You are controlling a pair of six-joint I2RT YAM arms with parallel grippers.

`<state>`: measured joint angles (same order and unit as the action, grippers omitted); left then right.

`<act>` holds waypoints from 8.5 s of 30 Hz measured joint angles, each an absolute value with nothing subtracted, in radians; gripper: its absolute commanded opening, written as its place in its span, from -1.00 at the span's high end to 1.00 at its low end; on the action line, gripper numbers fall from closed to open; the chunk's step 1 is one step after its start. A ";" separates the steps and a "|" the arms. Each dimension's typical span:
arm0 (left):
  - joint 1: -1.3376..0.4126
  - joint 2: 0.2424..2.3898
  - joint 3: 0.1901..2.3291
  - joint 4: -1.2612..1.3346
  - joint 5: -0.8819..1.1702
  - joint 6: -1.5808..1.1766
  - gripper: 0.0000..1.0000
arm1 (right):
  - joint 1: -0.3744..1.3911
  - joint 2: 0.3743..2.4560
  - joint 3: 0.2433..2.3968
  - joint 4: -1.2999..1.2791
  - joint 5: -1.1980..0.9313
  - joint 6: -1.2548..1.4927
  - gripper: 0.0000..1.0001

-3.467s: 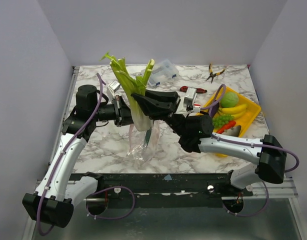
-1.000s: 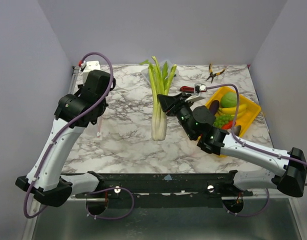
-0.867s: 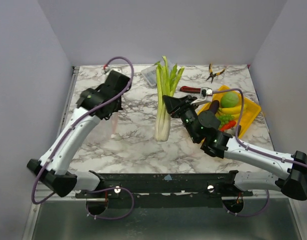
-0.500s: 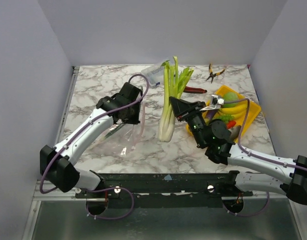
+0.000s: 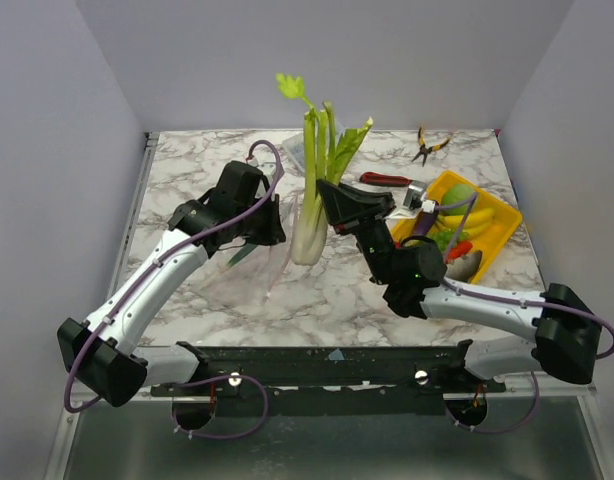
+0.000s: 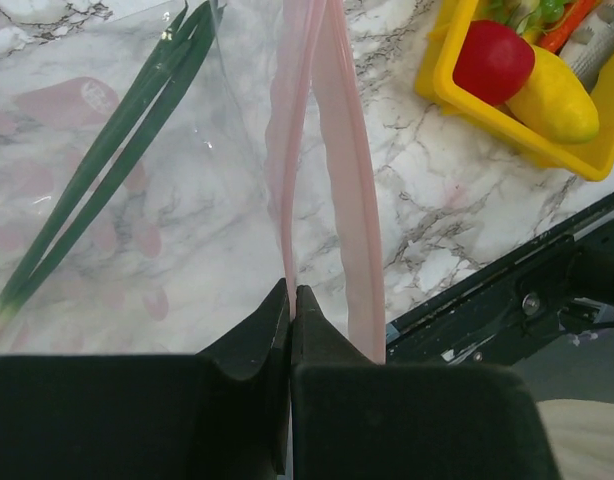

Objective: Place the food in the zip-top bag and seal the zipper
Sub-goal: Place the fake vegetable in the bin, then open the zipper of the food storage bag, then pick up the fake vegetable from the bin, then place the fake vegetable in the zipper food storage bag.

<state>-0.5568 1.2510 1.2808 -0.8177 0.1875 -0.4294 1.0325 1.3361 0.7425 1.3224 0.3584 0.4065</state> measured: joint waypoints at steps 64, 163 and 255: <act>-0.518 1.262 1.281 -0.821 0.277 -0.419 1.00 | 0.934 1.406 1.125 -0.111 0.197 0.973 0.07; -0.543 1.240 1.254 -0.831 0.048 -0.385 1.00 | -0.124 1.419 0.794 -0.304 0.083 0.550 0.87; -0.355 1.109 1.282 -0.756 0.366 -0.547 1.00 | 1.115 1.469 0.993 0.500 0.451 0.765 -0.45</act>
